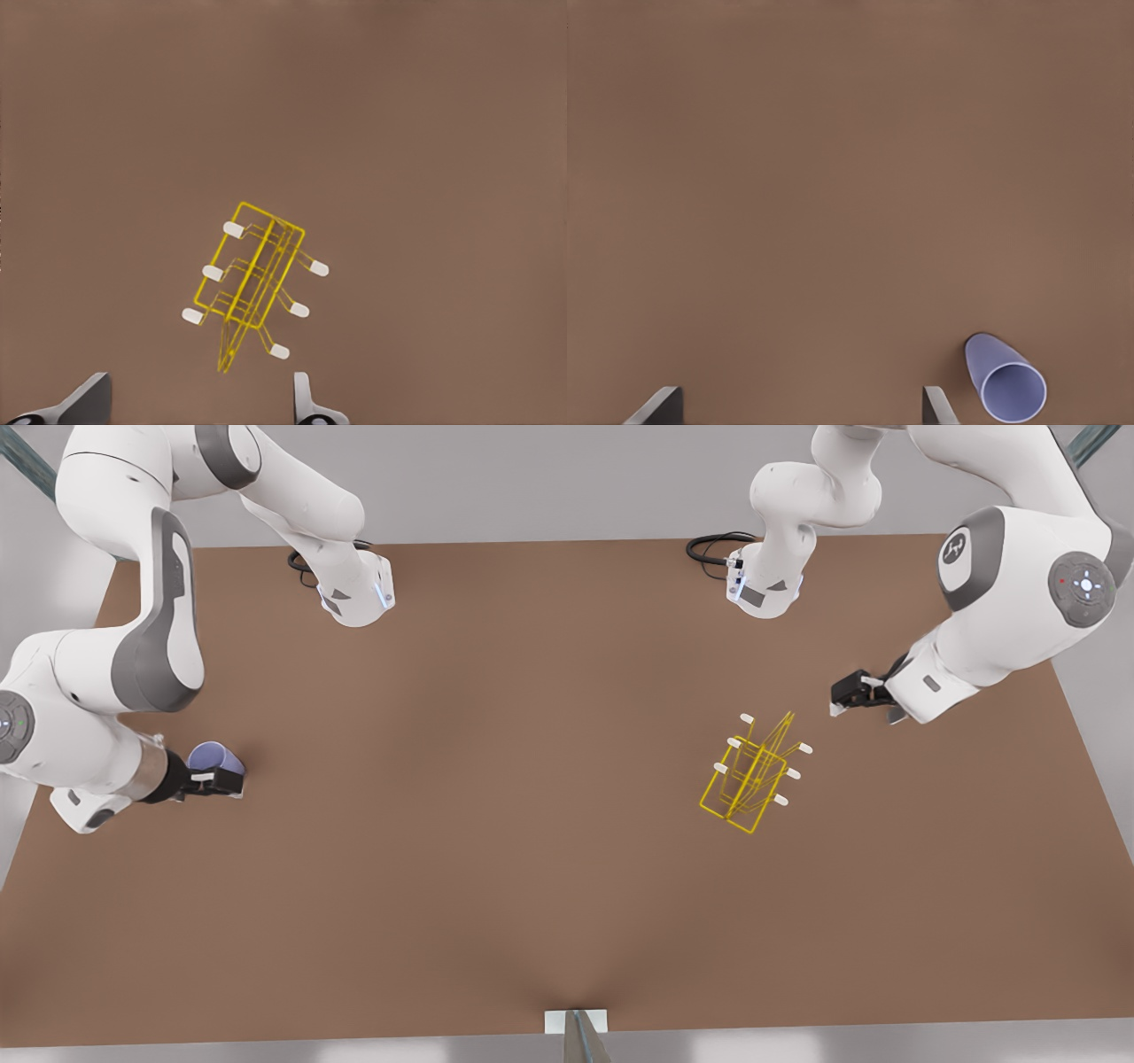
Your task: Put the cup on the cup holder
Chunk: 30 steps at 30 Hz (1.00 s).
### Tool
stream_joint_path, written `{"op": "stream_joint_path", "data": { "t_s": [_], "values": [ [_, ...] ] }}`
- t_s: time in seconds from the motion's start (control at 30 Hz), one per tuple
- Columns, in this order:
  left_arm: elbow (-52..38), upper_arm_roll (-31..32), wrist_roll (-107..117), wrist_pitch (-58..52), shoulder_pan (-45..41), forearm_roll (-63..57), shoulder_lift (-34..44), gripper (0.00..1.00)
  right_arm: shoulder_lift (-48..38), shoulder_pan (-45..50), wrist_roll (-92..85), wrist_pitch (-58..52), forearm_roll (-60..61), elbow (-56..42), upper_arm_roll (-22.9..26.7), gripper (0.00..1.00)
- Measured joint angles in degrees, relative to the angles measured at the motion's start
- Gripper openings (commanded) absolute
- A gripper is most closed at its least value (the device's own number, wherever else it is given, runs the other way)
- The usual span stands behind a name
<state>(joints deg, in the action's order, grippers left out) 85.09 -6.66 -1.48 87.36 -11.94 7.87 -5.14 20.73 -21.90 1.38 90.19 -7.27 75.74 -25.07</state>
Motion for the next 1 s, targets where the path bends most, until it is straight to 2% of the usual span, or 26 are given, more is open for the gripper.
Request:
{"op": "stream_joint_path", "data": {
  "t_s": [0.13,0.33,0.5,0.63,0.7,1.0],
  "values": [
    [-0.2,0.1,-0.3,3.1,1.0,-0.4,-1.0,1.00,-0.1,-0.5,0.1,2.9,0.1,0.8,0.2,1.00],
    [0.6,0.3,-0.4,3.3,0.7,-2.3,-1.8,1.00,-6.1,-1.5,0.3,4.6,0.3,12.1,0.1,1.00],
    [0.7,0.4,-0.1,3.0,0.8,-3.0,-3.7,1.00,-6.8,-6.7,0.4,5.5,0.3,18.7,0.2,1.00],
    [0.2,1.0,0.1,2.7,1.0,-3.1,-2.8,1.00,-8.1,-6.6,0.4,5.7,3.4,24.6,0.1,1.00],
    [-0.3,1.5,0.3,2.3,0.7,-3.4,-0.7,1.00,-7.6,-6.7,0.3,6.1,4.3,26.0,0.9,1.00],
    [-0.2,3.9,1.2,1.4,0.5,-7.2,-4.2,1.00,-2.8,-13.2,-1.0,11.1,1.7,28.5,1.8,1.00]
  ]
}}
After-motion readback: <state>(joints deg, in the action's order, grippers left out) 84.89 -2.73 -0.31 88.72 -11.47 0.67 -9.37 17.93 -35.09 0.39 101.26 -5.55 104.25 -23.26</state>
